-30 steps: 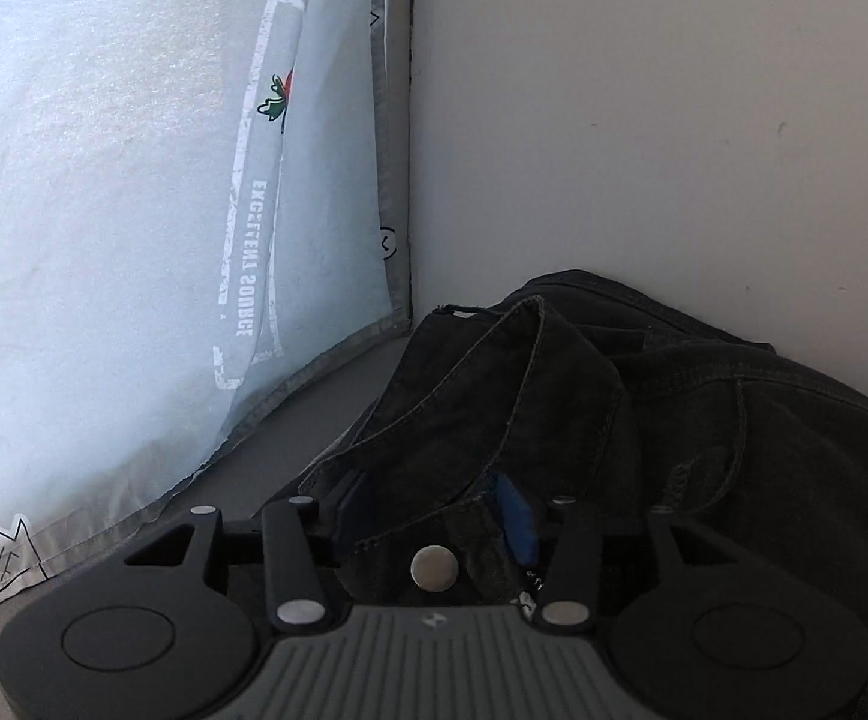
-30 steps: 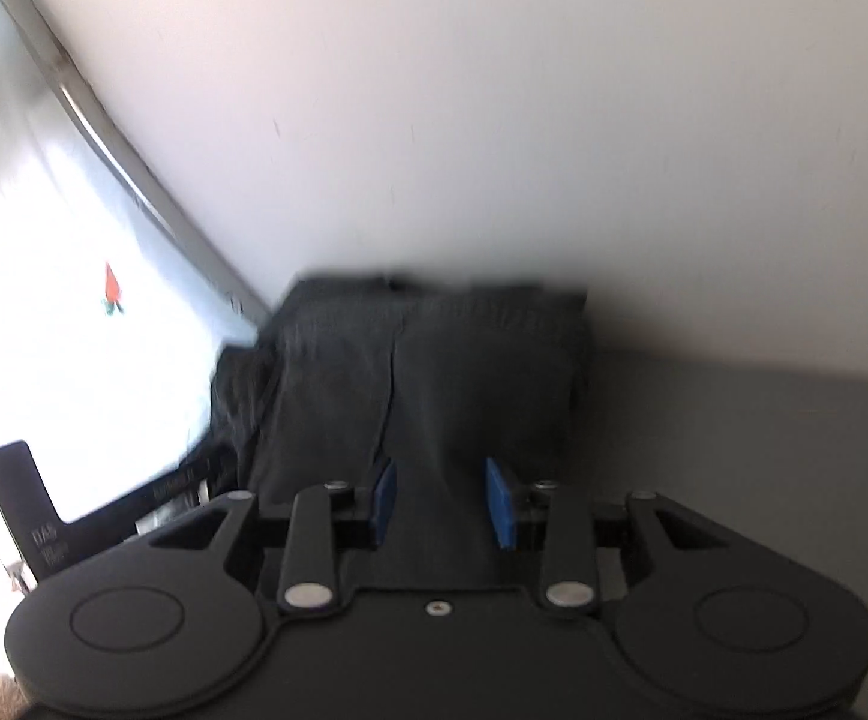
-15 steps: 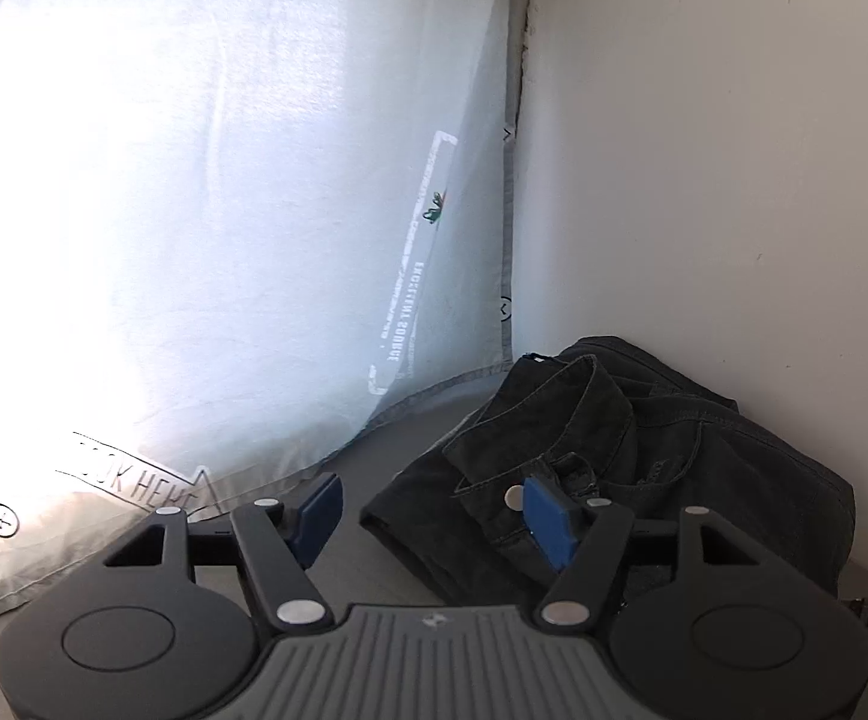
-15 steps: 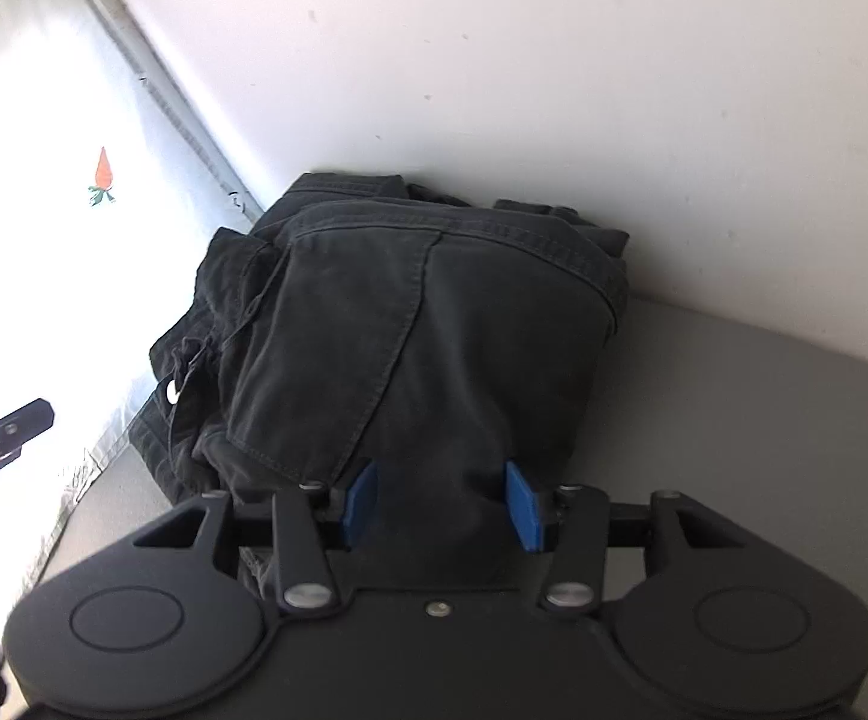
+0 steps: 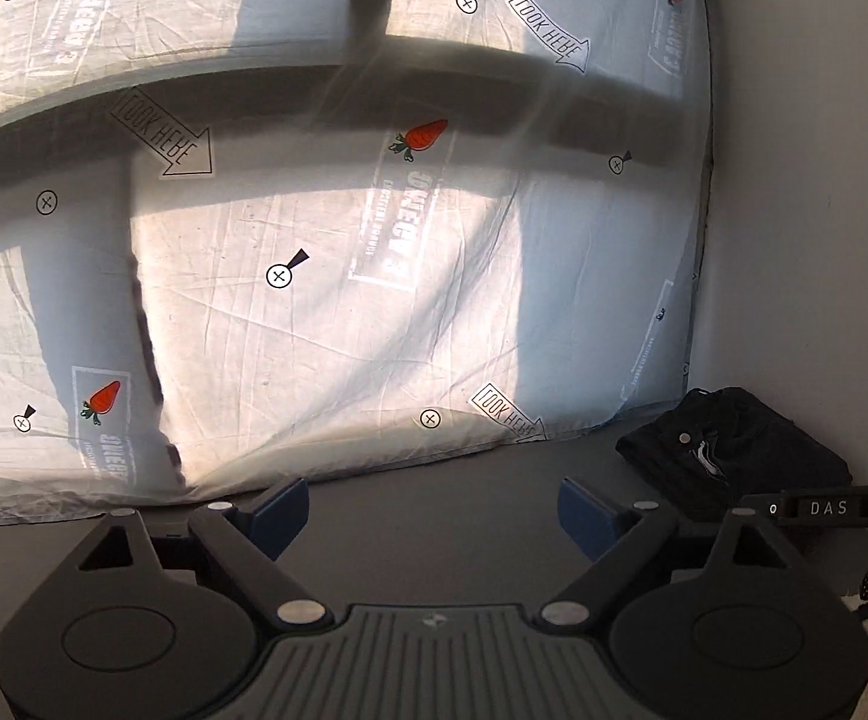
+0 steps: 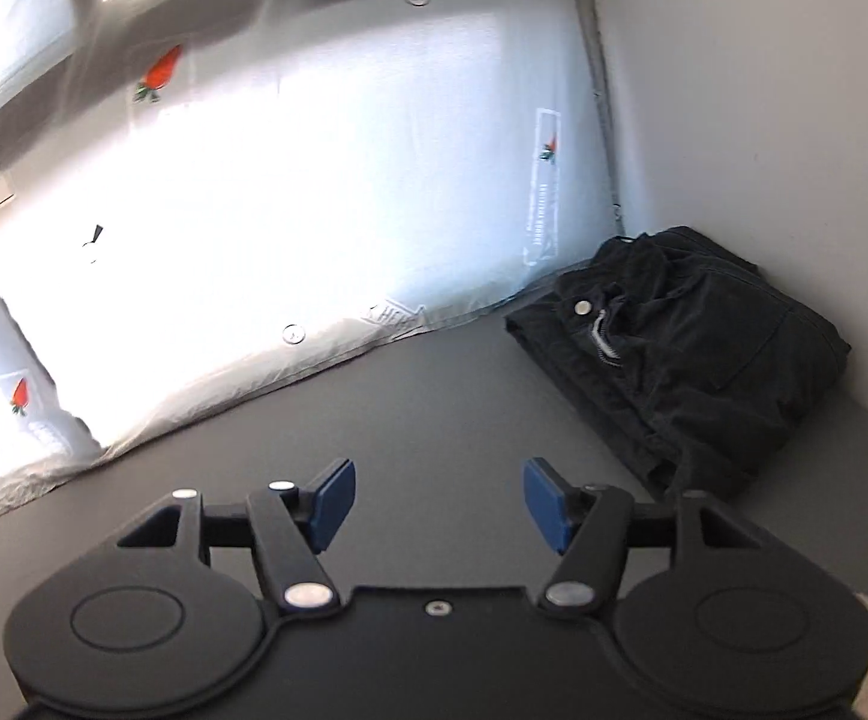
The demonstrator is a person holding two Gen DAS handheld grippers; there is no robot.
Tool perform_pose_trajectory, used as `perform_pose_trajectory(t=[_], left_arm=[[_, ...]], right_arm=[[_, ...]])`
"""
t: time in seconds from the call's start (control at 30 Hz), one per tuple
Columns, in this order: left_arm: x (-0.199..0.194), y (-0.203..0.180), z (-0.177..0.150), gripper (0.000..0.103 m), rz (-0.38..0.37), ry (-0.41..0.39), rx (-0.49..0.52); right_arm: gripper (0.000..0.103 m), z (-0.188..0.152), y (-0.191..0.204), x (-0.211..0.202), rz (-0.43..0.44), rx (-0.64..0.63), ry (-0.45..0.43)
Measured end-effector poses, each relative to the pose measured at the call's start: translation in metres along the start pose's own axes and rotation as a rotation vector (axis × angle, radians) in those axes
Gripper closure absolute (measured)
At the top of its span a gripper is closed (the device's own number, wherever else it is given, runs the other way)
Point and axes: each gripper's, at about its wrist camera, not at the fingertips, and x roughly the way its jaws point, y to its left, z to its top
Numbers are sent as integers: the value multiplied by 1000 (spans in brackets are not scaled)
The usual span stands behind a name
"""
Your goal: Fold clothes
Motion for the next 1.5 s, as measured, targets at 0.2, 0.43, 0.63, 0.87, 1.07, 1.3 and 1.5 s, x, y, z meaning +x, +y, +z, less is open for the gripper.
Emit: perform_pose_trajectory(t=[0.2,0.43,0.63,0.87,1.07,1.3,1.5], left_arm=[[-113,67,-33,0,91,-92,-51],[-169,110,-58,0,97,-44,-125],[-212,104,-81,0,156,-14,-48],[-250,95,-113,0,182,58,-173],[-289,76,-131,0,206,116,-173],[-322,80,-151,0,238,142,-173],[-342,90,-153,0,278,134,-177]], right_arm=[[12,-56,95,-73,117,-168,11],[0,-98,142,-148,128,-222,-25],[0,-133,156,-184,160,-193,-1],[0,-167,145,-219,97,-233,23],[1,-190,130,-245,94,-227,91],[1,-214,145,-268,126,-290,89],[1,-218,157,-280,144,-320,72]])
